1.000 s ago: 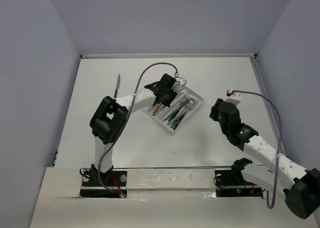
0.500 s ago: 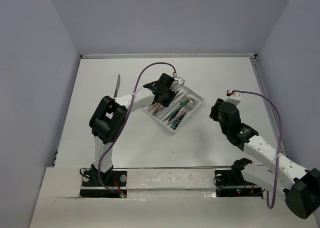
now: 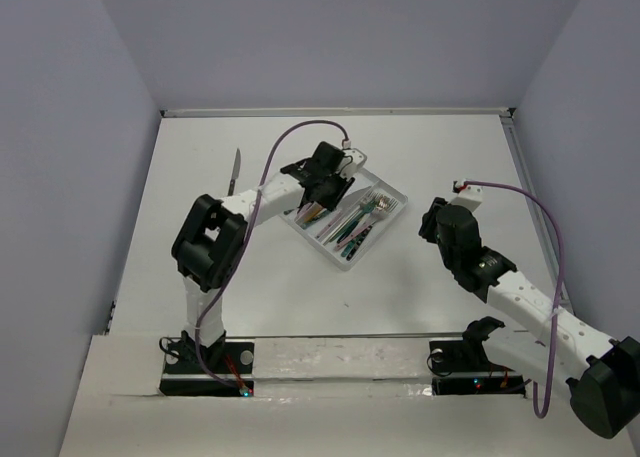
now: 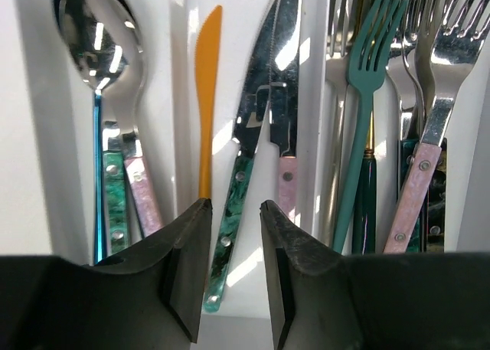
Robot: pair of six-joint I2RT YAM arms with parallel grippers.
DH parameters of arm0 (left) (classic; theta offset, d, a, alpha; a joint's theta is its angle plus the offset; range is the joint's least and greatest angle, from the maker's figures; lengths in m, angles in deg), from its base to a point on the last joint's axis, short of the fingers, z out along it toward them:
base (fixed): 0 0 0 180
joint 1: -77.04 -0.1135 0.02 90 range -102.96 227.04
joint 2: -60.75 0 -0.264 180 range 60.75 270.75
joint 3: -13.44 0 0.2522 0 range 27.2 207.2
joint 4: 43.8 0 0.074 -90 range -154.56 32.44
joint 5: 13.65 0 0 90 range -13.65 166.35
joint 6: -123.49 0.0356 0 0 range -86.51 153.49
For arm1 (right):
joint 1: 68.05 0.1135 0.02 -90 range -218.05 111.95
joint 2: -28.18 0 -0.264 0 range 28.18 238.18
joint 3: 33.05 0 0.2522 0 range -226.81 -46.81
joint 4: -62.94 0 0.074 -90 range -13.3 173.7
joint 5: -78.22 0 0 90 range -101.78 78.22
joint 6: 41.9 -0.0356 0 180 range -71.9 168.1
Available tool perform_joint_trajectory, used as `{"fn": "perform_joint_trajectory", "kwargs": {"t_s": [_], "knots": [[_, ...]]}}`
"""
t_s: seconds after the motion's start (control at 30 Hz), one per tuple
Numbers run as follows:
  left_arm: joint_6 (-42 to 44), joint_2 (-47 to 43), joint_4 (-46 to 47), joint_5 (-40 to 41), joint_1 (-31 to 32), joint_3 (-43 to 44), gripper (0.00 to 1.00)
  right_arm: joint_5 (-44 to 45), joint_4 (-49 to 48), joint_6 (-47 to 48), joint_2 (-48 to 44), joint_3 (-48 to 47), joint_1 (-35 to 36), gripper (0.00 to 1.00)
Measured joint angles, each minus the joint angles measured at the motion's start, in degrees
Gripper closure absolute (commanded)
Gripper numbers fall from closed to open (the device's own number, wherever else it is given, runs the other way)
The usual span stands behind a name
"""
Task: Sort the eating utensils into containers
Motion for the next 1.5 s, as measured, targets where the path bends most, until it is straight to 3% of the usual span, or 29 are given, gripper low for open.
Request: {"fn": "perform_joint_trajectory", "kwargs": {"t_s": [0.17, 0.43, 0.53, 0.8, 1.0, 1.13, 1.2, 1.27, 1.3, 1.37, 1.5], "knots": [[0.5, -5.9, -0.7, -0.1, -3.7, 0.1, 0.49, 0.0, 0.0, 0.0, 0.3, 0.0, 0.0, 0.60], [0.3, -11.4, 1.0, -0.1, -29.8, -1.3, 0.20, 0.0, 0.0, 0.1, 0.3, 0.0, 0.0, 0.60], [0.8, -11.3, 0.8, 1.0, -35.3, -5.5, 0.17, -0.1, 0.0, 0.1, 0.3, 0.0, 0.0, 0.60], [1.8, -7.3, 0.5, 0.1, -37.3, -12.0, 0.16, -0.1, 0.0, 0.2, 0.3, 0.0, 0.0, 0.60], [2.2, -2.4, 1.9, -0.9, -37.6, -11.2, 0.02, -0.1, 0.0, 0.2, 0.3, 0.0, 0.0, 0.60], [2.5, -0.4, 2.8, -0.9, -37.7, -8.8, 0.01, -0.1, 0.0, 0.2, 0.3, 0.0, 0.0, 0.60], [2.6, 0.7, 3.3, -0.8, -37.7, -7.6, 0.04, -0.1, 0.0, 0.2, 0.3, 0.0, 0.0, 0.60], [2.6, 1.1, 3.8, -0.9, -37.7, -7.1, 0.13, -0.1, 0.0, 0.2, 0.3, 0.0, 0.0, 0.60], [2.6, 1.3, 4.0, -0.9, -37.7, -7.0, 0.33, -0.1, 0.0, 0.2, 0.3, 0.0, 0.0, 0.60], [2.8, 1.3, 4.0, -1.2, -37.7, -7.0, 0.58, -0.1, 0.0, 0.2, 0.3, 0.0, 0.0, 0.60], [2.9, 1.5, 4.0, -2.0, -37.7, -7.0, 0.95, -0.1, 0.0, 0.2, 0.3, 0.0, 0.0, 0.60]]}}
